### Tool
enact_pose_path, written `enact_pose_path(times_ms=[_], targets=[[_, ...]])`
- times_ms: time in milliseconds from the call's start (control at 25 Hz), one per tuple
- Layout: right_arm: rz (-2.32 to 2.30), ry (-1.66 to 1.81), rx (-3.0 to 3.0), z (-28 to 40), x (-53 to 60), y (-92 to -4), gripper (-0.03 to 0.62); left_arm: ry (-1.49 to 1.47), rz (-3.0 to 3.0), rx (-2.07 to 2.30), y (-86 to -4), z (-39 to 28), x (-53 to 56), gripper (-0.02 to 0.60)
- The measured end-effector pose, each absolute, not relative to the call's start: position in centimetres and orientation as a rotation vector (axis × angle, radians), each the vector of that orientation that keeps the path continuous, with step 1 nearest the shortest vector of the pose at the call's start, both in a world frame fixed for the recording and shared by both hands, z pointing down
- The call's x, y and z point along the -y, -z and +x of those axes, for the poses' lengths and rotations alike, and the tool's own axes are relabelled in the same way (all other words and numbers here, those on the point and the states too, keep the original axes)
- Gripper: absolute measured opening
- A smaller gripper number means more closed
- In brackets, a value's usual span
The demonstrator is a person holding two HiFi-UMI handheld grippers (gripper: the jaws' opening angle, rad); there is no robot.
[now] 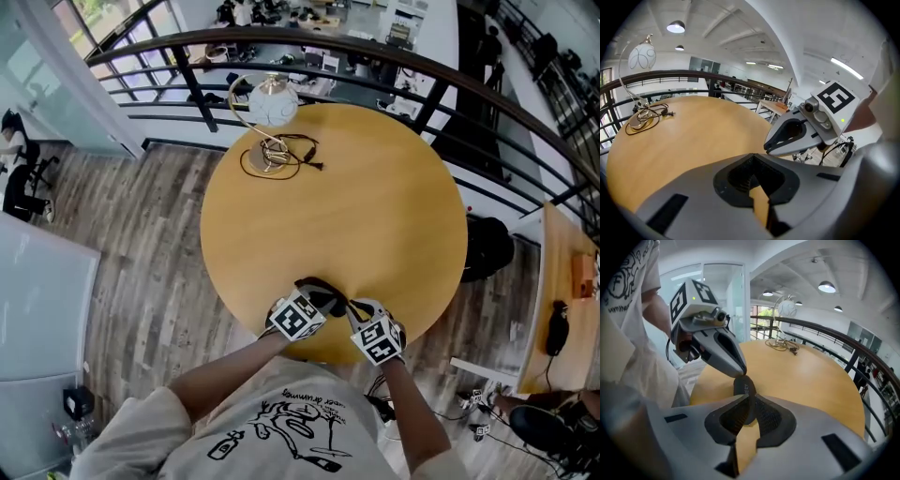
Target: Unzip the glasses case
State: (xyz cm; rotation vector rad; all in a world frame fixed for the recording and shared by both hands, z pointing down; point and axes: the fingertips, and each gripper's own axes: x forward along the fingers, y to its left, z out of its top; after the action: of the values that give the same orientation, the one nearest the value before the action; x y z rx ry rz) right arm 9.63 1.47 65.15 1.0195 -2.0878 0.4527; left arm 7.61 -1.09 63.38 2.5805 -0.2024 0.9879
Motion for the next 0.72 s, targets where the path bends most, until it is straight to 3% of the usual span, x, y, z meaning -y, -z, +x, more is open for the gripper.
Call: enact_pose_path(times_ms=[320, 520, 720], targets=[[0.803, -0.386, 1.961, 10.4, -2.9, -71.5, 0.031, -1.149, 2.541, 0.17, -68.5, 8.2, 1.4, 0.006], [0.689, -0.377, 1.905, 10.5, -3.7, -74.1, 0.086, -1.231, 2.506, 0.16, -70.5, 8.2, 1.7, 0.006], [0.612, -0.366, 1.875, 10.8, -4.4, -75.9, 0.092, -1.259, 2.485, 0.164, -71.5, 8.2, 1.9, 0.006]])
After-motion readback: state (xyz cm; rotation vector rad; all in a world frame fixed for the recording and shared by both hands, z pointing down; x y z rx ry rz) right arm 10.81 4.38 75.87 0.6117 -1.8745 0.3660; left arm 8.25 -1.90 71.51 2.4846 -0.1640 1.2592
